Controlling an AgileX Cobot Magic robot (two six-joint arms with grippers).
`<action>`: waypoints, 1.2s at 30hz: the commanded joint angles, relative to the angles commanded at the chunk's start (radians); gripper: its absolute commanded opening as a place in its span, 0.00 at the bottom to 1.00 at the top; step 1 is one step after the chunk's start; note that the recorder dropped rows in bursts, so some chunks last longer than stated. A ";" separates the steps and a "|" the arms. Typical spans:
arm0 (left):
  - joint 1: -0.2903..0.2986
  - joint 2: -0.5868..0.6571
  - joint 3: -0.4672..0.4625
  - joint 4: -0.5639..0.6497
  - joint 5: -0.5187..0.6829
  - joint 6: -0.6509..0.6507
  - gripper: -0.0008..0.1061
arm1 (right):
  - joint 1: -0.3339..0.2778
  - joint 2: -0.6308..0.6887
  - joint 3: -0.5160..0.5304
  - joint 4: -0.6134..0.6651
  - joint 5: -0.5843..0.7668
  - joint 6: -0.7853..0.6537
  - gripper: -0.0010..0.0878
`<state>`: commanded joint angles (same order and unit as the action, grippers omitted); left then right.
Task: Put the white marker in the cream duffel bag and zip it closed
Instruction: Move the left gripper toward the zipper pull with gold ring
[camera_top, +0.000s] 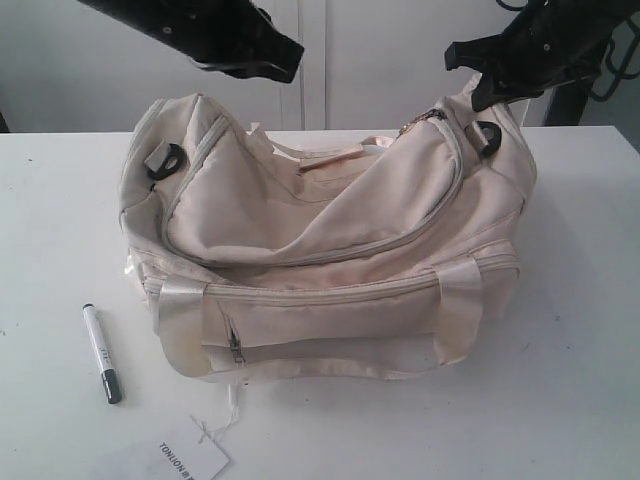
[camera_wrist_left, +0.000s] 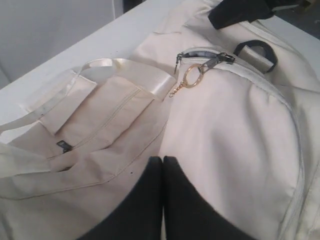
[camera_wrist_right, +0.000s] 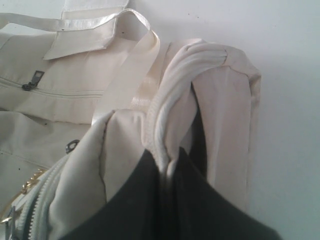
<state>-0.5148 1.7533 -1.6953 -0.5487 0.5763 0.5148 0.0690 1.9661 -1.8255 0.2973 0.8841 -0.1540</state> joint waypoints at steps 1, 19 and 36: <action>0.000 0.017 -0.005 -0.016 0.008 0.012 0.01 | 0.000 0.000 0.000 0.000 0.000 0.000 0.01; -0.090 0.182 -0.080 -0.301 -0.138 0.263 0.01 | 0.000 0.000 0.000 0.000 0.000 0.000 0.01; -0.090 0.285 -0.208 -0.331 0.110 0.264 0.01 | 0.000 0.000 0.000 0.000 -0.002 0.000 0.01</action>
<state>-0.6051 2.0378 -1.9038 -0.8794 0.6860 0.7787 0.0690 1.9661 -1.8255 0.2973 0.8816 -0.1540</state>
